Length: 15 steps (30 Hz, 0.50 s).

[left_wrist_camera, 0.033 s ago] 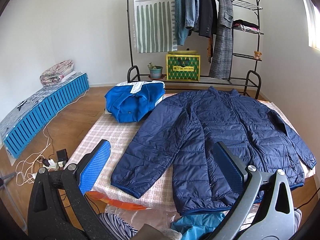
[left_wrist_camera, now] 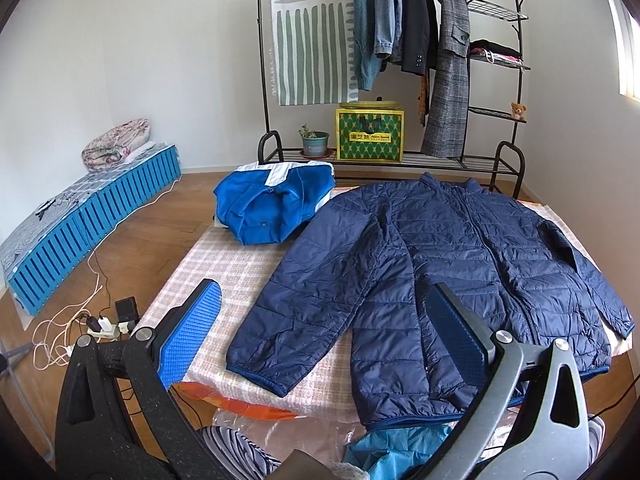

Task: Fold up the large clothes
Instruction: 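Move both tools toward the jacket's sleeve and side edge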

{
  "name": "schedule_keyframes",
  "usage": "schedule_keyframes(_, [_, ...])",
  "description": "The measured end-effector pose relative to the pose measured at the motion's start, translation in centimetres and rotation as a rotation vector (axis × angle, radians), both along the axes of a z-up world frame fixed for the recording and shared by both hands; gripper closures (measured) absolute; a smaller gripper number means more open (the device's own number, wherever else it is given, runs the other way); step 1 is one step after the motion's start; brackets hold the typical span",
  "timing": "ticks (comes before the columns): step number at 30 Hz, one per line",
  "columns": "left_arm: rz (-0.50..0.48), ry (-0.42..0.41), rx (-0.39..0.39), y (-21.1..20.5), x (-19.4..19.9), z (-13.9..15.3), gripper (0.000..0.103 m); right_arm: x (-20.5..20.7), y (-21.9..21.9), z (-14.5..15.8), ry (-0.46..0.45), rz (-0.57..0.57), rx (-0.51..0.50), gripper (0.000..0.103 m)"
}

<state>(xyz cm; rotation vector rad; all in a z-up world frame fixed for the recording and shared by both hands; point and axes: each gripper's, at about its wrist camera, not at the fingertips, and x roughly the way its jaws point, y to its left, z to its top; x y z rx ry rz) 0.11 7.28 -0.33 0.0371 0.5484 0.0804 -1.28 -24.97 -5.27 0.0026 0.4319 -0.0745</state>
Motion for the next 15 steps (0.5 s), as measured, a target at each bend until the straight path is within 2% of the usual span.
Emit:
schedule_keyframes(6, [0.118,-0.003,-0.031,6.9,-0.3,-1.0,0.0,2.5,6.2,-1.1,-0.001,0.181,-0.026,0.004])
schedule_keyframes(9, [0.179,-0.009,-0.041,10.0,-0.8,-1.5,0.001,4.4,9.8,-2.5,0.051,0.307,-0.032,0.013])
schedule_keyframes(15, [0.291,-0.022,-0.086,16.3,-2.4,-2.2,0.013,8.2,17.9,-6.0,0.202,0.563,-0.025,0.034])
